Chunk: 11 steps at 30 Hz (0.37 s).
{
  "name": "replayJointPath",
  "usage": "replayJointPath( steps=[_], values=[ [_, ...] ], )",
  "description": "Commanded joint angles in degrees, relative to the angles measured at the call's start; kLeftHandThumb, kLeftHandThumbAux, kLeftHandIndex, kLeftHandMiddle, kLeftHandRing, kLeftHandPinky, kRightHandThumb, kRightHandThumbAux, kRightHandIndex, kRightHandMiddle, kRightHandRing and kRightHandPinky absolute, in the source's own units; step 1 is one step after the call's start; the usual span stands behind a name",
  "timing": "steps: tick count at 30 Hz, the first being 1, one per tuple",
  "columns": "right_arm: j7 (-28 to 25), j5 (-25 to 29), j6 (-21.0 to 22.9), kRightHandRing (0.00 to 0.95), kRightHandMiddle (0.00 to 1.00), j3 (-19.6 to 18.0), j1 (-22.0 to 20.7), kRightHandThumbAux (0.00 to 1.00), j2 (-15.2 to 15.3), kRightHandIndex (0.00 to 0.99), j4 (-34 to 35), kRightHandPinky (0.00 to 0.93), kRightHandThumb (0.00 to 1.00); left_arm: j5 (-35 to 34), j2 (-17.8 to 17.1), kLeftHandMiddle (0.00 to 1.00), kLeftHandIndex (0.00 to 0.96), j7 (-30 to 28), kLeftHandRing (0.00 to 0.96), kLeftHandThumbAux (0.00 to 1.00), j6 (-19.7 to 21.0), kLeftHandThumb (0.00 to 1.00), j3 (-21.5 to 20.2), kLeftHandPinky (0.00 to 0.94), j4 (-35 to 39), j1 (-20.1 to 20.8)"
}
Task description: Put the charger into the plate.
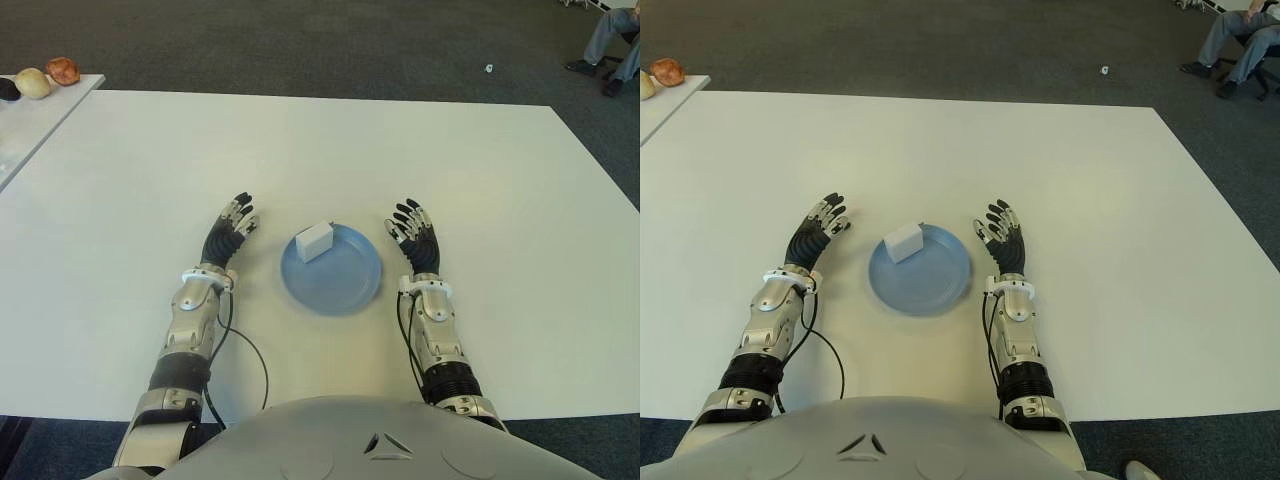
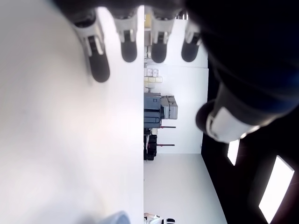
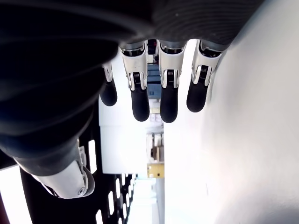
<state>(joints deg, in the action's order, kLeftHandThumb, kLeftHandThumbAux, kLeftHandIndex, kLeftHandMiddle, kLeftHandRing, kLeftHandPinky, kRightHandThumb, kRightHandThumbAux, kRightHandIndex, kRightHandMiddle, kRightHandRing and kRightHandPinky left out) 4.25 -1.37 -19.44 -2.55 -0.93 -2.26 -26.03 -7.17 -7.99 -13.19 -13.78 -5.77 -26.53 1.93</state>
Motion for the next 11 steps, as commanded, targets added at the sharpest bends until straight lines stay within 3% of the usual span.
replayJointPath(
  steps=[1, 11],
  values=[
    [-0.86, 1.01, 2.8, 0.216, 0.227, 0.11, 3.97, 0.734, -0.83, 0.134, -3.26, 0.21, 0.0, 0.71, -0.25, 0.0, 0.0, 0.03, 0.0, 0.642, 1.3, 0.0, 0.16, 0.0, -2.8, 0.41],
    [-0.89, 1.14, 2.43, 0.202, 0.209, 0.1, 4.74, 0.749, -1.23, 0.124, -2.24, 0.198, 0.0, 0.6, -0.27, 0.0, 0.0, 0.55, 0.0, 0.643, 1.89, 0.003, -0.19, 0.0, -4.75, 1.97]
  ],
)
